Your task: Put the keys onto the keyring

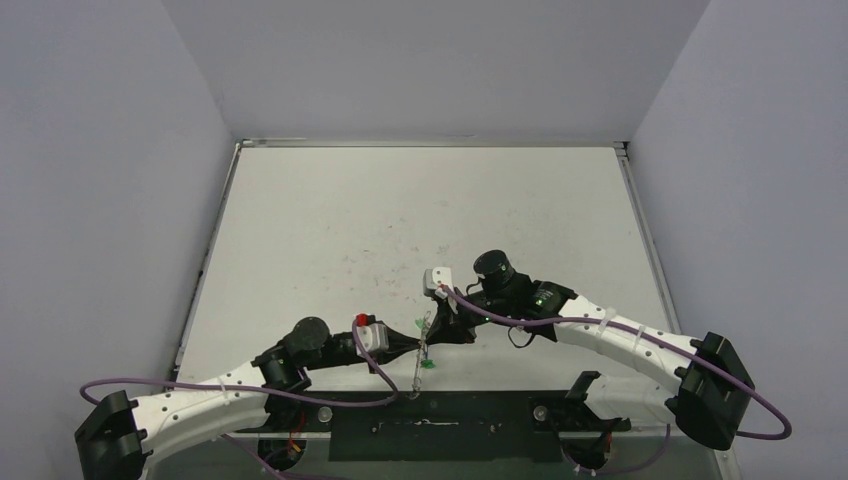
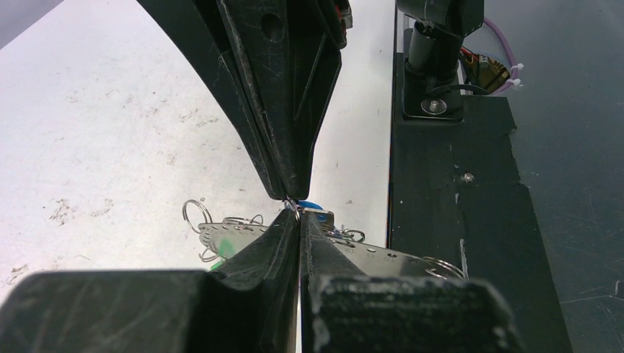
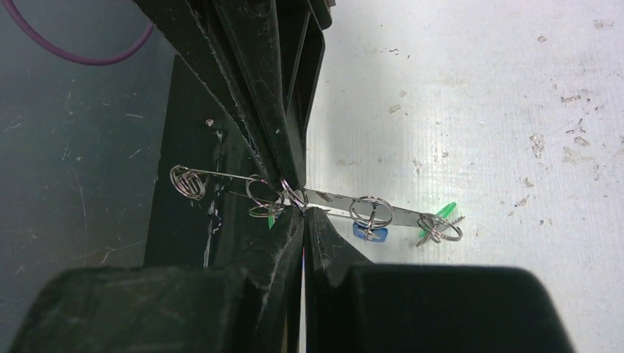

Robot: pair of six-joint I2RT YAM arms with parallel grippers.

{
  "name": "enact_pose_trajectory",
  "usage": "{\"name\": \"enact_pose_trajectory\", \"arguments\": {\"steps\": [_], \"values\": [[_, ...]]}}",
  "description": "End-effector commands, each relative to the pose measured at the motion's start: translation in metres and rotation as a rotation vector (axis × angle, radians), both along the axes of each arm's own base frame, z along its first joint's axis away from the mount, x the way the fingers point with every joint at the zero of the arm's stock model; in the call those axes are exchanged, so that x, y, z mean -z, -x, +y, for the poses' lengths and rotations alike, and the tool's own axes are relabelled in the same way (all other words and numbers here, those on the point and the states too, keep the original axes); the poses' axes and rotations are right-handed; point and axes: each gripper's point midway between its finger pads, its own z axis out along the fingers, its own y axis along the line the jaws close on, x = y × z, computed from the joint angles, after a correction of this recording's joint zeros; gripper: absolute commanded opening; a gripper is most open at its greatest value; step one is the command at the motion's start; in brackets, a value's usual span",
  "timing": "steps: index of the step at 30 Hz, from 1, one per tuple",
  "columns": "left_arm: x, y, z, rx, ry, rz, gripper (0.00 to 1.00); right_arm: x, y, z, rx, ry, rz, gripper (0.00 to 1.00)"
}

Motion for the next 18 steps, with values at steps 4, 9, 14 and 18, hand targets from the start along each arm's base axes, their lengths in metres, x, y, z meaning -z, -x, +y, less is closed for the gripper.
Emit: {"name": "enact_pose_trajectory", "arguments": {"steps": [4,9,14,18], "values": [[-0.0334,-0.0001,-0.0014,0.0,0.109,-0.067,0.0,0.004,-0.007,-0.0042,0.027,0.011,-0.031,0.0],[-0.0358,-0.0002,-0.0008,-0.002,0.117,-0.071,0.0,0.0084,-0.0078,-0.0046,0.034,0.024,-0.023,0.0],[-0.0357,-0.0003,-0.001,-0.002,0.118,-0.071,0.0,0.0035,-0.0074,0.0006,0.034,-0.008,-0.009,0.0],[-0.0356,-0.0003,-0.0012,-0.003,0.118,-0.072,0.0,-0.0004,-0.0088,0.0015,0.044,-0.021,-0.013,0.09]]}}
